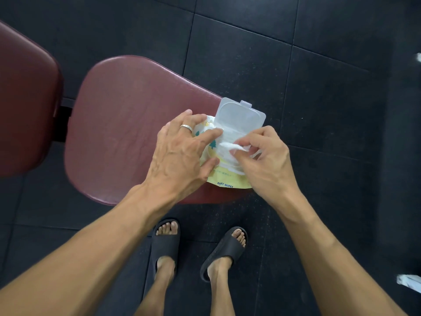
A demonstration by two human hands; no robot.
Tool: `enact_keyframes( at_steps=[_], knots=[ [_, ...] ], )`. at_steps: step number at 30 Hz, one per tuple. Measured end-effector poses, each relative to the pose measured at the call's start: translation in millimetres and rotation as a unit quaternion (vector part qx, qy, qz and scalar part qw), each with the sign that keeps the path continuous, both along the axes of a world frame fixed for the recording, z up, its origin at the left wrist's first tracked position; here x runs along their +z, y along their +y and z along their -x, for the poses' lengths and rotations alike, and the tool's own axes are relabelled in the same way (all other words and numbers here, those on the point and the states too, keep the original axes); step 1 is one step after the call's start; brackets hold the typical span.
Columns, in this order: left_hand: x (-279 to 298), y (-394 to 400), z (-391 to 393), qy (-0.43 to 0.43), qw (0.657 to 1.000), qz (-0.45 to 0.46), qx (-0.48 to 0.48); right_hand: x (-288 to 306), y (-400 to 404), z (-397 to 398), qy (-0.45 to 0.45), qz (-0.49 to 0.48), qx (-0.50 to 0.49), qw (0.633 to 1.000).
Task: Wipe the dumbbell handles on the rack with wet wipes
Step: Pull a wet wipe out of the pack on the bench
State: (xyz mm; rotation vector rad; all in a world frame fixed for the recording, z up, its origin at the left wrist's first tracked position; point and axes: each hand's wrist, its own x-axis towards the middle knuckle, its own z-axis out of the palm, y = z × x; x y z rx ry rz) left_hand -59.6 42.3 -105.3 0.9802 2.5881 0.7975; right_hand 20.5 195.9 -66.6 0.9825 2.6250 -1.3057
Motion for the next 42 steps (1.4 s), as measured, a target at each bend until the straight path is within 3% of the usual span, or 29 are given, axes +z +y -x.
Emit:
enact_keyframes(
  at_steps=[9,12,16,22,31,42],
  knots=[
    [7,-1,4,-0.039,0.999,0.027,0.009,30,17,18,0.054,0.09,-0.192,0.976],
    [5,-2,4,-0.05,0.998,0.02,0.013,33,12,17,-0.01,0.127,-0.132,0.983],
    [3,-3,3,-0.065,0.998,0.006,0.02,24,5,9,-0.071,0.059,-0.032,0.995],
    [7,-2,3,-0.063,0.998,0.02,0.021,28,16,6,-0.006,0.163,-0.223,0.961],
    [23,10,4,-0.062,0.996,0.06,0.033,52,15,11,0.094,0.127,-0.227,0.961],
    [25,9,4,-0.054,0.996,0.069,0.026,77,28,27,0.183,0.142,-0.304,0.924]
  ],
)
